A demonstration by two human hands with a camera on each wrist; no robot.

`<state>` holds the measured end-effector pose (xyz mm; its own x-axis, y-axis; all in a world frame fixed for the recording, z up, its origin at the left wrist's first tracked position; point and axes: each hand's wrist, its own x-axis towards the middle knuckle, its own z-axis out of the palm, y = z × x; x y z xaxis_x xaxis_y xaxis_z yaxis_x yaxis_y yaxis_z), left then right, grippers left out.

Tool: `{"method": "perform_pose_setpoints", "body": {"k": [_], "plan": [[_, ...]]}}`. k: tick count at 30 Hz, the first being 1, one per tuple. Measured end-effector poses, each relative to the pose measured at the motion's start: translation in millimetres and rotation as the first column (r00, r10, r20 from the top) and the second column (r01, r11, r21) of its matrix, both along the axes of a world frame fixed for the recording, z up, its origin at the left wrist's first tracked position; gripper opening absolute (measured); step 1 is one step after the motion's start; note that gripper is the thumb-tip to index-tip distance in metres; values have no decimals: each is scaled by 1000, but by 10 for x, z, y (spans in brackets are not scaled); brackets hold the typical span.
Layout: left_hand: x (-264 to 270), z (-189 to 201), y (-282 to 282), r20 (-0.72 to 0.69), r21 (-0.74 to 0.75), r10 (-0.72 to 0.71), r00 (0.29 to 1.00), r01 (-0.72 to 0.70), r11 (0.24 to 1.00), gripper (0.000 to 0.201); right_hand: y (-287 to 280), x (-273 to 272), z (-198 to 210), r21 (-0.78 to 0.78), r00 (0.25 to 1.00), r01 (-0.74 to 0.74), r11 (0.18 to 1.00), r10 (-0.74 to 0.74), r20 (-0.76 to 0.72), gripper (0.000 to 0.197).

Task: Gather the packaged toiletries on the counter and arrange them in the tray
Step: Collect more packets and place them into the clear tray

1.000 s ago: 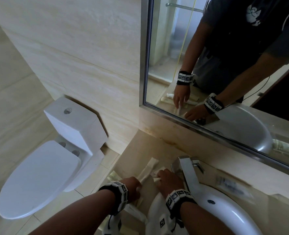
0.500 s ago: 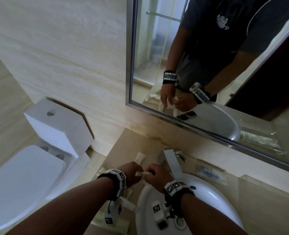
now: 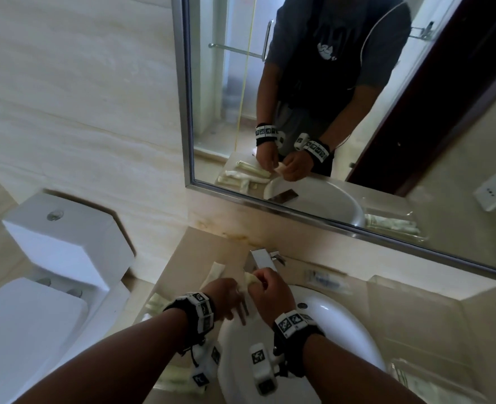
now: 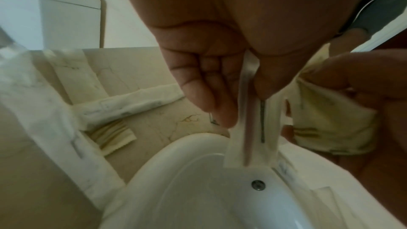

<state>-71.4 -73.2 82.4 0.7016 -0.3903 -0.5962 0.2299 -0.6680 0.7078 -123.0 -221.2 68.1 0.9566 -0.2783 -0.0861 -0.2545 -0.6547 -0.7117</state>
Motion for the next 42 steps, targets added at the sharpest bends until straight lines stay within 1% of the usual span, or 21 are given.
{"method": "perform_pose_setpoints", "body": {"k": [4, 7, 9, 11, 13, 15, 18, 19, 21, 22, 24, 26, 28, 29, 30, 32, 33, 34, 37, 39, 42], "plan": [[-147, 154, -224, -86, -166, 68, 994, -82, 983, 17, -69, -118, 134, -9, 999, -45, 999, 45, -5, 17], [-288, 290, -360, -74, -197, 99, 992, -112, 974, 17, -214, -264, 143, 26, 989, -144, 989, 144, 19, 24], [-384, 361, -449, -84, -214, 94, 992, -110, 971, 17, -331, -397, 184, 64, 980, -199, 978, 199, 3, 37], [-464, 416, -544, -42, -203, 77, 996, -84, 976, 14, -456, -507, 262, 78, 980, -197, 977, 198, -5, 48], [-545, 442, -657, 36, -203, 76, 996, -67, 977, 9, -582, -609, 296, 73, 978, -207, 976, 205, 34, 48], [-638, 493, -802, 60, -236, 81, 995, -64, 970, 8, -723, -713, 332, 84, 981, -190, 978, 187, 48, 46], [-798, 632, -1033, -67, -326, 56, 996, -75, 943, 9, -944, -861, 413, 64, 989, -145, 987, 144, 29, 46], [-842, 665, -1100, -112, -345, 51, 992, -87, 935, 6, -1010, -898, 424, 1, 985, -170, 985, 170, -2, 48], [-916, 682, -1234, -149, -342, 55, 987, -103, 934, 8, -1130, -972, 413, -132, 961, -275, 952, 272, -41, 49], [-939, 677, -1293, -124, -315, 53, 991, -90, 945, 14, -1202, -997, 382, -158, 955, -296, 942, 292, -47, 48], [-957, 649, -1417, -15, -223, 19, 1000, -22, 975, 26, -1330, -1101, 455, -101, 972, -232, 968, 228, -50, 53], [-978, 640, -1527, 29, -172, -28, 999, 33, 984, 31, -1446, -1208, 542, -66, 982, -190, 979, 189, -33, 67], [-1009, 634, -1617, 31, -180, -58, 998, 63, 982, 28, -1556, -1282, 590, -84, 979, -204, 975, 200, -49, 80], [-1036, 637, -1680, 38, -185, -68, 997, 74, 980, 25, -1624, -1315, 579, -75, 985, -169, 983, 166, -41, 90], [-1055, 634, -1716, 47, -192, -61, 997, 69, 979, 21, -1665, -1327, 540, -30, 993, -121, 992, 121, -13, 92], [-1101, 621, -1814, 36, -223, -28, 999, 35, 974, 15, -1804, -1370, 459, 32, 1000, -16, 999, 17, -16, 68], [-1127, 613, -1860, 24, -238, -15, 1000, 20, 971, 14, -1862, -1414, 455, 55, 999, 19, 998, -17, -51, 55], [-1161, 610, -1910, 22, -250, -10, 1000, 15, 968, 13, -1925, -1465, 467, 100, 995, 49, 994, -40, -93, 48], [-1240, 584, -2011, 59, -231, -60, 996, 72, 970, 12, -2022, -1600, 541, 197, 986, 100, 975, -70, -153, 38], [-1300, 564, -2096, 55, -198, -103, 993, 112, 974, 17, -2089, -1691, 537, 216, 989, 89, 972, -60, -136, 25], [-1388, 539, -2205, 58, -152, -192, 980, 199, 968, 27, -2190, -1821, 512, 211, 994, 80, 974, -62, -91, 17]]}}
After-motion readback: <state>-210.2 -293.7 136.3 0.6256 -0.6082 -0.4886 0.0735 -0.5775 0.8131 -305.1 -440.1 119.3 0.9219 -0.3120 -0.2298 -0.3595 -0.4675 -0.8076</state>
